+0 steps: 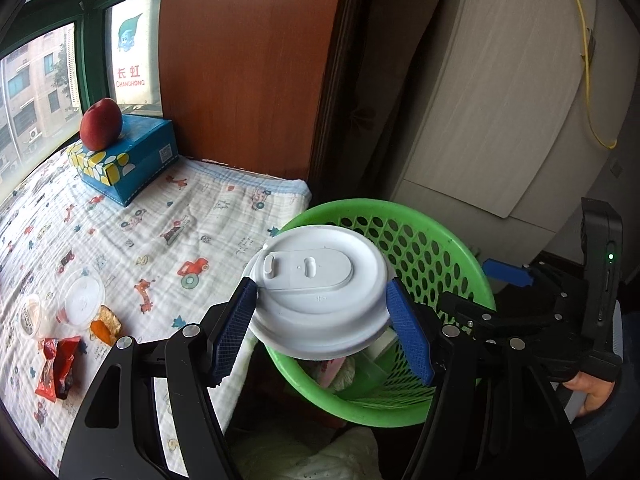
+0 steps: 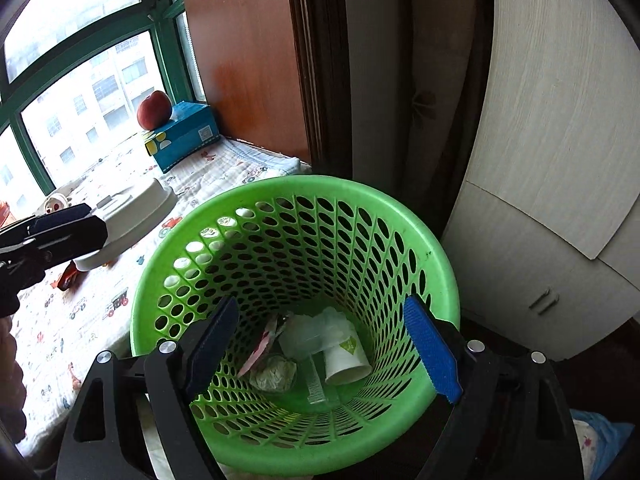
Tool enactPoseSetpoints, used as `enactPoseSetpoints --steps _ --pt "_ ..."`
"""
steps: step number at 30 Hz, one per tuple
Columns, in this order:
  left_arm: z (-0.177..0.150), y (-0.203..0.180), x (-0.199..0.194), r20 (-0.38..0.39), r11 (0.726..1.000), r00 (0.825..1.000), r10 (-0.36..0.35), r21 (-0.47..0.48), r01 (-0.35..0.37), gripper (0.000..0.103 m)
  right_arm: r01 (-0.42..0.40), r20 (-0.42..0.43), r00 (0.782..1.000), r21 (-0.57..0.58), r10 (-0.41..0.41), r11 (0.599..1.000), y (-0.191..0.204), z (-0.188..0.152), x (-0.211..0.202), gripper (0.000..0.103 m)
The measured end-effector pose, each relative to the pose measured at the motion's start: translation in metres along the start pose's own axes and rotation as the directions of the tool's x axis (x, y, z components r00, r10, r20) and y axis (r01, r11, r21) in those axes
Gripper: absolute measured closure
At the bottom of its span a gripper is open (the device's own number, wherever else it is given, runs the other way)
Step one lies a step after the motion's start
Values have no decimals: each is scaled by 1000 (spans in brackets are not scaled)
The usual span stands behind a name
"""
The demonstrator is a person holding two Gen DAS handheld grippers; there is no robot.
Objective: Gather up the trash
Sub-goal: 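Open the left tool to drop the white lid into the basket, then move the left tool to the orange wafer wrapper and close on it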
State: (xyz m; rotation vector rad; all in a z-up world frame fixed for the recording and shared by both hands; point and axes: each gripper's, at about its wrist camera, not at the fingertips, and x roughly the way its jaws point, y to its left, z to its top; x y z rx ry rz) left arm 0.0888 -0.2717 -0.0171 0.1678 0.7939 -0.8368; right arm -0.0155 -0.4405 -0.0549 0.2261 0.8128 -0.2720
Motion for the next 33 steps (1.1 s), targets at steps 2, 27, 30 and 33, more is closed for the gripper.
enactPoseSetpoints --steps 2,27,30,33 --pt "-1 -5 4 -9 1000 1000 -1 4 1 37 0 6 1000 6 0 1000 -3 -1 -4 22" --pt "-22 34 -17 -28 992 994 104 -73 -106 27 -80 27 996 -25 80 996 32 0 -12 22" --pt "-29 57 -28 -27 983 988 151 -101 -153 27 -103 25 994 -42 104 994 46 3 -9 22" --pt "-36 83 -39 -29 970 980 198 -135 -201 27 -125 21 992 -65 127 990 63 7 -7 22"
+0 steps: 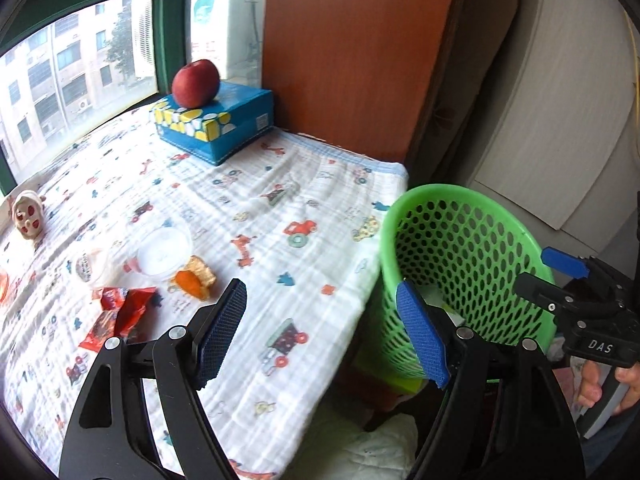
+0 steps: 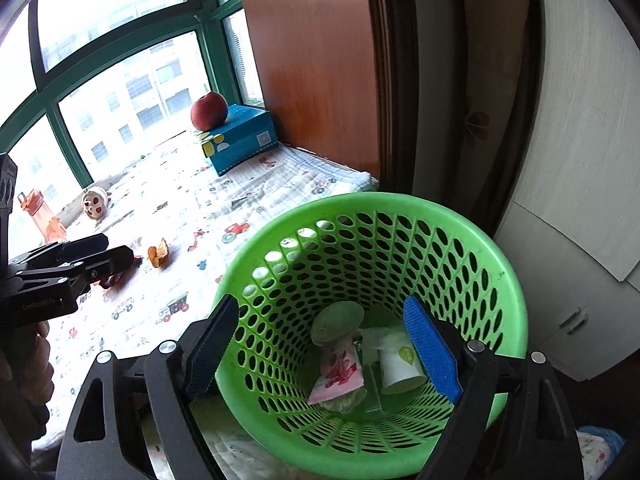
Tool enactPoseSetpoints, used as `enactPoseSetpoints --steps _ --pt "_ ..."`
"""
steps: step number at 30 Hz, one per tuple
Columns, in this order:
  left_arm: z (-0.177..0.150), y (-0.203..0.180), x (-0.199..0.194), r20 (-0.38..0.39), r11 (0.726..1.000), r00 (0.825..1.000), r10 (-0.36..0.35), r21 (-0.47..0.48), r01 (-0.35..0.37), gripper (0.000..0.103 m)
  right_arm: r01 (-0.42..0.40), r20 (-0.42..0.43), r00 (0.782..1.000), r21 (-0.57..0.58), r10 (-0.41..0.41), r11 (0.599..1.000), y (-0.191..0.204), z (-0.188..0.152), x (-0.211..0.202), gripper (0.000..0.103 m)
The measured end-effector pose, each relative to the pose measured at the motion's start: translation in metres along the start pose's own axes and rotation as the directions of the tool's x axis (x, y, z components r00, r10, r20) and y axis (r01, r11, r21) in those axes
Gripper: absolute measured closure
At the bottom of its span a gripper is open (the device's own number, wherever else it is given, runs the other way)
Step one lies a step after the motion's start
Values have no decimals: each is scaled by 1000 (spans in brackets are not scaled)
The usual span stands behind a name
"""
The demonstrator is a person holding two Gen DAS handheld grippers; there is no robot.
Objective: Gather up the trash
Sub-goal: 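Move the left tool to the orange wafer wrapper and close on it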
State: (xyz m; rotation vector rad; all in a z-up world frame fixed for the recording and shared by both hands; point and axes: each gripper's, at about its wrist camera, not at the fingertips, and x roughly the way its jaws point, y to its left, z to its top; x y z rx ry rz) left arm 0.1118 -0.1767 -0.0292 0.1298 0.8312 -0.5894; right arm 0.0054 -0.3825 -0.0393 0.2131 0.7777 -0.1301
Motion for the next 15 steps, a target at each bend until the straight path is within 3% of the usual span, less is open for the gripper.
enactPoseSetpoints --steps 7,15 --pt "-10 73 -1 -24 991 994 104 -80 -105 27 -53 -15 999 -45 52 998 35 8 13 22" --pt "-25 150 12 -82 967 975 206 -135 -216 23 -98 -41 995 -91 95 991 70 13 28 22"
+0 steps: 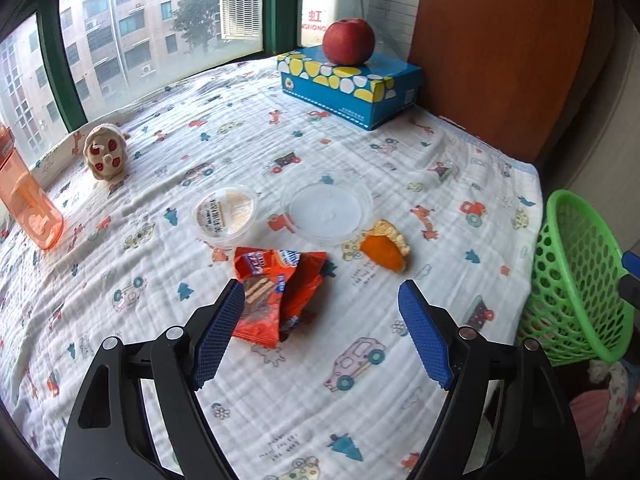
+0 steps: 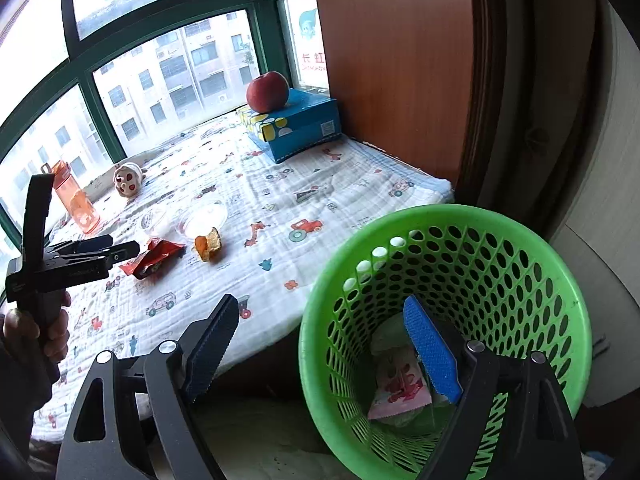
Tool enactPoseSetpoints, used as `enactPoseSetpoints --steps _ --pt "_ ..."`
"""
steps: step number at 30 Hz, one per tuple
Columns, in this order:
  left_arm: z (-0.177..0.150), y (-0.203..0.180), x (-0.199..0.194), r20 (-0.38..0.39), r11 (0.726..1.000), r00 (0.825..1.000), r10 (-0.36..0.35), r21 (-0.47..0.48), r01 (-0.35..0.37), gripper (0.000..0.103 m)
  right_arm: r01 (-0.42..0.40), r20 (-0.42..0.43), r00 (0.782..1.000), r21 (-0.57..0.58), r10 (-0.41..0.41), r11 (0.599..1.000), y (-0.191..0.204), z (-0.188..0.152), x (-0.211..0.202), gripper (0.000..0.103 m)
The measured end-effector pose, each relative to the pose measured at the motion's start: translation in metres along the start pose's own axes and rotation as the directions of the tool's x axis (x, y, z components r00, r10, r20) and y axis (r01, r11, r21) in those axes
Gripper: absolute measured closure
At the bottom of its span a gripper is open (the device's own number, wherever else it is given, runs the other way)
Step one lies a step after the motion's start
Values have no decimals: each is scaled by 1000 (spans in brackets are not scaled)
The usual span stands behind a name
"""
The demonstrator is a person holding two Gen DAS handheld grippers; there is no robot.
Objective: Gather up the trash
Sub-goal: 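Move the left tool to the orange wafer wrapper and close on it, then grasp the bread piece with the right tool while the left tool holds the orange wrapper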
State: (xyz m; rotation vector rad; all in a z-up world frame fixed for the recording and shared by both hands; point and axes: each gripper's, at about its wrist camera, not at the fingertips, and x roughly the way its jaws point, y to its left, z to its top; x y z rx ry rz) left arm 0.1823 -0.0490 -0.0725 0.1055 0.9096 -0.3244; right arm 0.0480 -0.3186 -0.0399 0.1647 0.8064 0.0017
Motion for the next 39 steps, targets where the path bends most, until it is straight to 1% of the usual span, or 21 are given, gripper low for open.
enactPoseSetpoints --steps 2,3,6,14,17,23,29,31,32,34,35,36,39 --pt "-1 13 8 -14 1000 1000 -7 -6 7 20 -8 -6 1000 -10 8 1000 7 2 4 22" --pt "-2 18 12 -22 1000 1000 5 -8 -5 20 -11 -9 1000 -16 11 1000 11 3 7 22" --pt "-4 29 23 -46 1000 999 6 -12 -7 19 -22 -18 1000 -29 22 999 21 6 14 22" --pt "-9 41 45 -92 1000 996 -9 -15 7 19 -55 -52 997 -58 52 997 46 12 37 22" --pt "-11 46 51 -101 999 995 -23 -25 20 19 -64 -62 996 -69 60 996 53 14 43 22" --pt "-16 48 59 -114 999 993 -41 -16 40 19 -76 -85 994 -84 68 994 65 15 56 22" --pt "-19 47 63 -107 999 993 -41 -10 40 19 -86 -100 992 -97 77 992 74 16 66 22" --pt "-19 48 64 -103 999 994 -38 -10 37 24 -88 -104 992 -101 78 991 76 17 68 22" --pt "-19 48 64 -103 999 994 -39 -8 39 30 -89 -106 991 -103 79 991 77 17 70 22" --pt "-20 47 64 -96 1000 995 -26 3 26 36 -92 -109 991 -106 80 990 79 18 73 22" --pt "-20 47 63 -91 1000 996 -25 6 26 41 -93 -109 991 -109 81 990 79 18 74 22" --pt "-21 48 62 -88 1000 996 -29 5 30 43 -93 -110 991 -111 81 989 80 19 75 22" --pt "-22 48 56 -69 1000 997 -20 8 20 43 -97 -116 990 -112 84 989 83 20 81 22"
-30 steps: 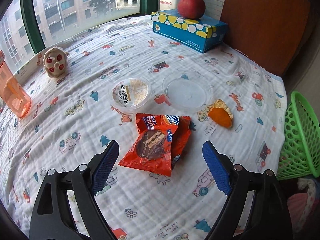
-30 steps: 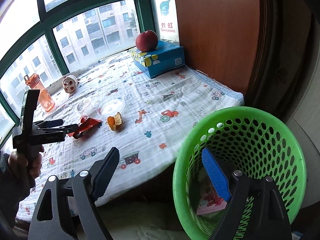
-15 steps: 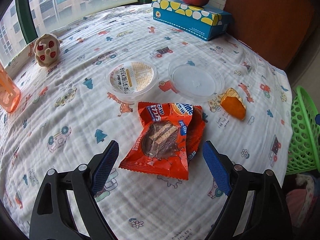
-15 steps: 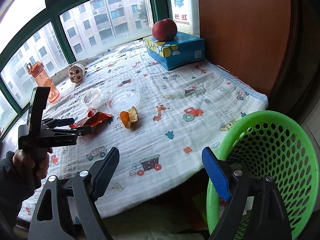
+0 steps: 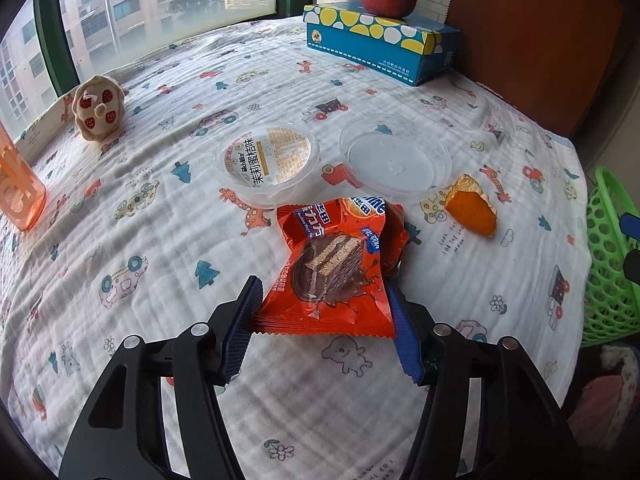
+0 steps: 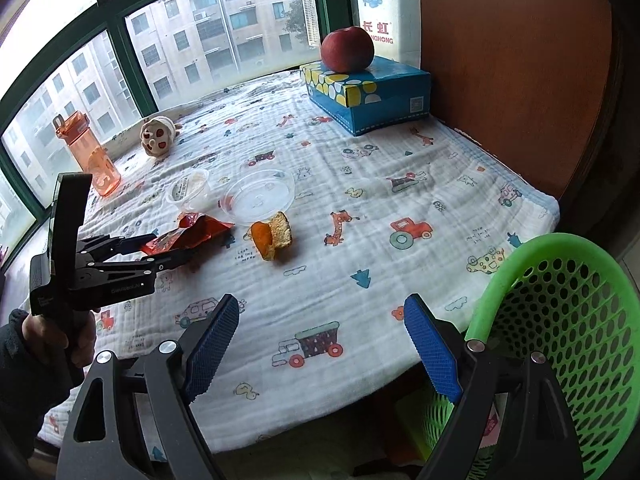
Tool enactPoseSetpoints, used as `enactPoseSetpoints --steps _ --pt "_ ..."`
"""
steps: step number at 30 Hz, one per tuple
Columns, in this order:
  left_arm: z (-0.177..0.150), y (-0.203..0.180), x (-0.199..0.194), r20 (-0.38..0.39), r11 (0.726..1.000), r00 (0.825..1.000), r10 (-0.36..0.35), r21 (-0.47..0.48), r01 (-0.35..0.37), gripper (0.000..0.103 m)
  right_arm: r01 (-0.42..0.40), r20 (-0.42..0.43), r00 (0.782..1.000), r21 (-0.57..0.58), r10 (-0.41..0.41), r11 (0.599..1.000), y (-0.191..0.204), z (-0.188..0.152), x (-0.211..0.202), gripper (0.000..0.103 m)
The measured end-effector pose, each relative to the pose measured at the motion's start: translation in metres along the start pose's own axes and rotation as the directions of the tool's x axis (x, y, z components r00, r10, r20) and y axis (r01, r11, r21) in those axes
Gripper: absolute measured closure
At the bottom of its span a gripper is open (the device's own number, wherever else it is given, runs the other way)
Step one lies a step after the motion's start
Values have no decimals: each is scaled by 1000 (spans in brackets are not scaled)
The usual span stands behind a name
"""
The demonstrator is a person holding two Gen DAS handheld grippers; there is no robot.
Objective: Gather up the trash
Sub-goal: 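Grasp the bread piece with the right tool while the left tool holds the orange wrapper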
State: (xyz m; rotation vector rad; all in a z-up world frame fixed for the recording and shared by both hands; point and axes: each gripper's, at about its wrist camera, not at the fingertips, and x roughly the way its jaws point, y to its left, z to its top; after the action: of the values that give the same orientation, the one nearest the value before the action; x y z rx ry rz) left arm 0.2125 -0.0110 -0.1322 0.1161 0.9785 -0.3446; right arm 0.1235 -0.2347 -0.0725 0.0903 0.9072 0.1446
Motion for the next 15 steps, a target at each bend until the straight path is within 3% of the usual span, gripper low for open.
enactPoseSetpoints --steps 8,15 --pt "-6 6 -28 44 1000 999 18 -8 -18 44 -22 -26 999 -21 22 1000 13 8 25 22" --pt "-12 18 -52 76 999 997 12 -37 -9 44 -38 -47 998 -66 35 997 28 23 56 32"
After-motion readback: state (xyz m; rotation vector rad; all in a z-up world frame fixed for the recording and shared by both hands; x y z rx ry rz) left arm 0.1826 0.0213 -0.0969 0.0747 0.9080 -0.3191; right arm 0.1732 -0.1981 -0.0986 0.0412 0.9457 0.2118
